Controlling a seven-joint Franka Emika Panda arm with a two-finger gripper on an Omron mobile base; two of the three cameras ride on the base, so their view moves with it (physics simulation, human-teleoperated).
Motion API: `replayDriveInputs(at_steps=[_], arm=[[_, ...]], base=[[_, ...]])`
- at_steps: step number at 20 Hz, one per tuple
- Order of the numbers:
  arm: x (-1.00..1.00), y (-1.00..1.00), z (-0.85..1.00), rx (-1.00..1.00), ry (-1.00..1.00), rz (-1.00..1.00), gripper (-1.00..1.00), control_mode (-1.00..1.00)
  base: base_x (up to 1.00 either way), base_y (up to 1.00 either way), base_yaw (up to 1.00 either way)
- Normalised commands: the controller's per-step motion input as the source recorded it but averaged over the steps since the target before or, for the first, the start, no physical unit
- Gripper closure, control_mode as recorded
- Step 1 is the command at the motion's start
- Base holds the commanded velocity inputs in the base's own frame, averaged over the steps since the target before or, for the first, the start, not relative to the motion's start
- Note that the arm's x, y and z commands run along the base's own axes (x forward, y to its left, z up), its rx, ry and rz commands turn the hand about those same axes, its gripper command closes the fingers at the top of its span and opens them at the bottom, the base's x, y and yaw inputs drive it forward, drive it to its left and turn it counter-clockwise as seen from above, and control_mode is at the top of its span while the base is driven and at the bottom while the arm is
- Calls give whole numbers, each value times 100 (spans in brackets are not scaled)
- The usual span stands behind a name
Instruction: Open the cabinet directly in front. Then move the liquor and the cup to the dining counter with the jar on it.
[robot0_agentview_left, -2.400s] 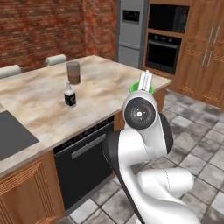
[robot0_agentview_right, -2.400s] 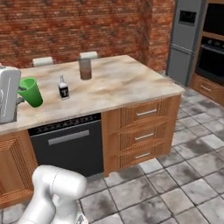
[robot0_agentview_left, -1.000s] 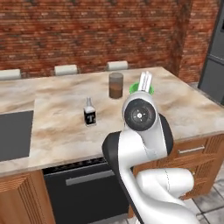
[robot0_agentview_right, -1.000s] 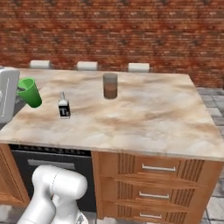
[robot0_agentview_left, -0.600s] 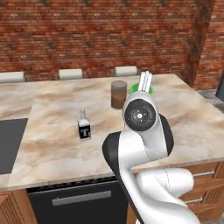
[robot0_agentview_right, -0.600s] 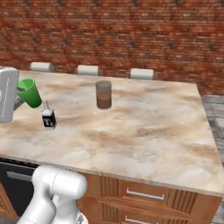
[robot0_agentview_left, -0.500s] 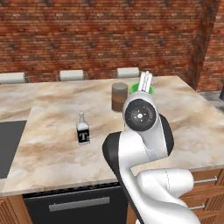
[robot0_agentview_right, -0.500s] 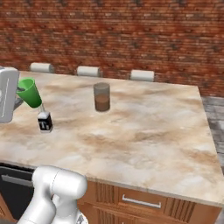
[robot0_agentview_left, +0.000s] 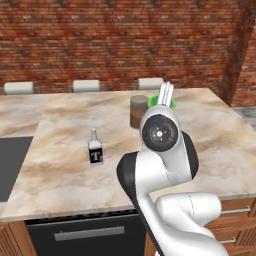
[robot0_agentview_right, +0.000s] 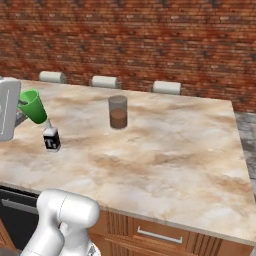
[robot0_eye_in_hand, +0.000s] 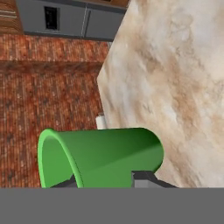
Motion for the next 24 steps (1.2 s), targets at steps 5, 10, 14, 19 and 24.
replayDriveInputs(at_steps=[5, 10, 14, 19, 24], arm=[[0, 0, 0, 0, 0, 0, 100, 100], [0, 0, 0, 0, 0, 0, 100, 100], [4, -45, -16, 8, 0, 5, 100, -100], [15, -45, -25, 7, 1, 5, 100, -100], [14, -35, -37, 1, 2, 5, 100, -100]], base=[[4, -22, 4], [0, -27, 4], [0, 0, 0], [0, 0, 0], [0, 0, 0]])
